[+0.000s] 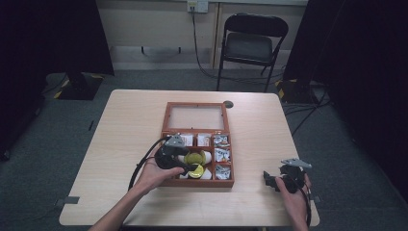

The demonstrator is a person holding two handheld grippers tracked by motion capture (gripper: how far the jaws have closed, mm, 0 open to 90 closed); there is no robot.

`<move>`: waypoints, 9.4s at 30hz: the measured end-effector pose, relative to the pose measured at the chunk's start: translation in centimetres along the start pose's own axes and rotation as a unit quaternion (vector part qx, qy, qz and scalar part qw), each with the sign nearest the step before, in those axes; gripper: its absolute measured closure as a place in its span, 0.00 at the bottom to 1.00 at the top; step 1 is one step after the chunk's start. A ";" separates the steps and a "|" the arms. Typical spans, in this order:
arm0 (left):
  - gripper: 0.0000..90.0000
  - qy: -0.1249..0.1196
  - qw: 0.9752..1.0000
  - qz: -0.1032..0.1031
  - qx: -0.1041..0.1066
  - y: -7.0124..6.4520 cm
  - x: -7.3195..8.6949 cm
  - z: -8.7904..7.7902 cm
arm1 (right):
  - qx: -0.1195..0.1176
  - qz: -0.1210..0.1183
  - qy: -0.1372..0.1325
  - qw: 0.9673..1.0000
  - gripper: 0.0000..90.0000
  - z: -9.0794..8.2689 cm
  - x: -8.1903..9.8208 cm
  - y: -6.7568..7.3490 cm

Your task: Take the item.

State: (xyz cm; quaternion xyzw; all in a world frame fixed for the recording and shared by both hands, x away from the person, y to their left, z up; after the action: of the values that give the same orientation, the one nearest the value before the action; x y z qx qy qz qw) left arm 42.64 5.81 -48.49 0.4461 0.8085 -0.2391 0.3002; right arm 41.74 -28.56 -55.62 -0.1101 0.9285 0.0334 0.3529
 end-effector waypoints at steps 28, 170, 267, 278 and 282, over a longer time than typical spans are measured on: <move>0.38 0.063 0.998 0.025 0.006 -1.1 1.2 3.0 | 0.000 0.000 0.000 1.000 0.03 0.0 0.0 0.0; 0.43 -0.032 0.999 0.009 -0.034 1.4 -0.8 -2.2 | 0.001 0.001 0.000 1.000 0.03 0.0 0.0 0.0; 0.43 -0.058 0.979 -0.128 -0.146 13.4 7.4 -10.7 | 0.001 0.001 0.000 1.000 0.03 0.0 0.0 0.0; 0.43 -0.014 0.982 -0.129 -0.138 14.0 9.2 -8.4 | 0.001 0.001 0.000 1.000 0.03 0.0 0.0 0.0; 0.43 0.002 0.982 -0.128 -0.136 13.9 9.8 -7.3 | 0.001 0.001 0.000 1.000 0.03 0.0 0.0 0.0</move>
State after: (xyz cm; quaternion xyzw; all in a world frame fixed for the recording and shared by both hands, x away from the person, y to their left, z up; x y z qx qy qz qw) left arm 48.58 23.03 -51.85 0.2940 0.8848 -0.1620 0.3232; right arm 41.69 -28.54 -55.61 -0.1091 0.9285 0.0330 0.3533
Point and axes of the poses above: each handheld gripper's, and its own axes: z roughly forward along the jaws, x roughly out of its underside, y roughly to its left, the point moved 8 cm from there along z, roughly forward along the jaws, and after that the axes turned 4 degrees about y, right-handed, at the moved point
